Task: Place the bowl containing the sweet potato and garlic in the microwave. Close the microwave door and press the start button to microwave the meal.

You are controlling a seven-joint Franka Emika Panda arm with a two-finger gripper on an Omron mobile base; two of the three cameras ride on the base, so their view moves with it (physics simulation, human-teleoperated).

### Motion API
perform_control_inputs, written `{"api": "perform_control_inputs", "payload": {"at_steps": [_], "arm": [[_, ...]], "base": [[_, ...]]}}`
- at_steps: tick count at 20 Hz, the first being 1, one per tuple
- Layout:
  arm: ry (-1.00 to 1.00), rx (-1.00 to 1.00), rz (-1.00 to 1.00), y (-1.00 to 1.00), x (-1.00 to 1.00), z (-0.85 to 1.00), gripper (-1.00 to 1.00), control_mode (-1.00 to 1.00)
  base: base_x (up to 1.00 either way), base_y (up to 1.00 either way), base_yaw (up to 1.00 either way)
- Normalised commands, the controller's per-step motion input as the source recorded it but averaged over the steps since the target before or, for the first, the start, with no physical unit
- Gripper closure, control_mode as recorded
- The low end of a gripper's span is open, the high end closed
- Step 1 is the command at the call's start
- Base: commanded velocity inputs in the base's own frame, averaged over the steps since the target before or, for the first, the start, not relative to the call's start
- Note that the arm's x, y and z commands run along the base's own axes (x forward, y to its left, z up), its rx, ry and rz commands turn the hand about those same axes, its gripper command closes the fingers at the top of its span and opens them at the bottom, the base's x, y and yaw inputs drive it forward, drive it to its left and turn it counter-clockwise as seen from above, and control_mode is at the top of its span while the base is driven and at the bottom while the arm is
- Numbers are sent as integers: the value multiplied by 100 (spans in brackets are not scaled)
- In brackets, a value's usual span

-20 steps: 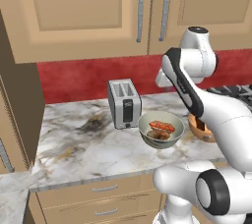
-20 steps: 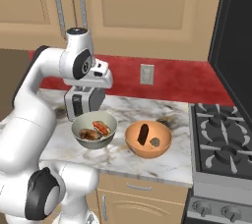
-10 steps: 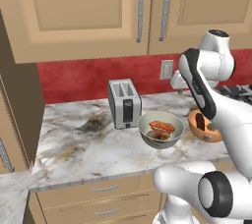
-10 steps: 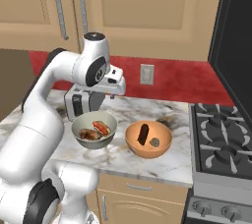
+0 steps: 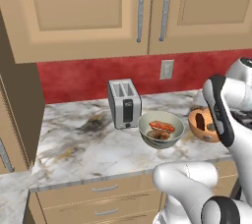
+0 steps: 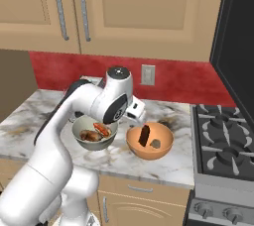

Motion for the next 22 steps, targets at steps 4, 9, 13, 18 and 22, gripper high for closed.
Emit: {"api": "perform_control_inputs", "payload": {"at_steps": [4, 9, 13, 18, 22], "arm": [[0, 3, -39, -67, -37, -58, -100, -100], [0, 16, -31, -55, -6, -21, -100, -100], [0, 26, -16, -62, 0, -10, -100, -100], [0, 25, -9, -55, 8, -27, -100, -100], [0, 16, -5, -21, 15, -36, -100, -100]], "base": [[0, 0, 0], [0, 0, 0], [0, 0, 0], [0, 0, 0], [0, 0, 0]]}}
